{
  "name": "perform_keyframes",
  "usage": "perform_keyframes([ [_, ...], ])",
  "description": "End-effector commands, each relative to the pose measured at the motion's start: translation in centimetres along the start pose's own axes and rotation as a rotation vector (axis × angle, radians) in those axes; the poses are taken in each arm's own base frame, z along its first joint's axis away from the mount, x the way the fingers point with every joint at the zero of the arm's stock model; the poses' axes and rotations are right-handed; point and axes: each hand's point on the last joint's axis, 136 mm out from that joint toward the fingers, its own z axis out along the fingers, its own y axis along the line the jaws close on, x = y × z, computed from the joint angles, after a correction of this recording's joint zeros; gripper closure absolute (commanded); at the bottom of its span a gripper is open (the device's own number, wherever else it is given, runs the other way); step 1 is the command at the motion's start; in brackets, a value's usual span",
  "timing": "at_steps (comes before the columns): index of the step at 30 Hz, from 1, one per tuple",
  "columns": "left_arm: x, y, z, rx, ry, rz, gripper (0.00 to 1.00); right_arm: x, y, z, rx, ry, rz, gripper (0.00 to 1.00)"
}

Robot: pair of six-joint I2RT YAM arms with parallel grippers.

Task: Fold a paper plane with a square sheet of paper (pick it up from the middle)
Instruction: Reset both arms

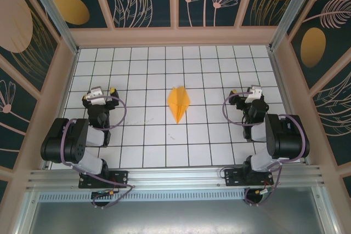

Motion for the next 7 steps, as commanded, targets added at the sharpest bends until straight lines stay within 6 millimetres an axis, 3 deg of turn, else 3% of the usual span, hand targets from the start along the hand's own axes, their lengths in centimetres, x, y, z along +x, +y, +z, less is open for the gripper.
perform_keyframes([
  [1,-0.85,-0.54,0.68,0.029,-0.018,-0.002,0.02,-1.78,-0.08,0.25,0.002,-0.064,0.004,0.01],
  [7,-1.0,-0.45,0.41,0.034,-0.029,-0.004,0.01,-1.78,-0.1,0.24,0.003,-0.064,0.003,0.01],
])
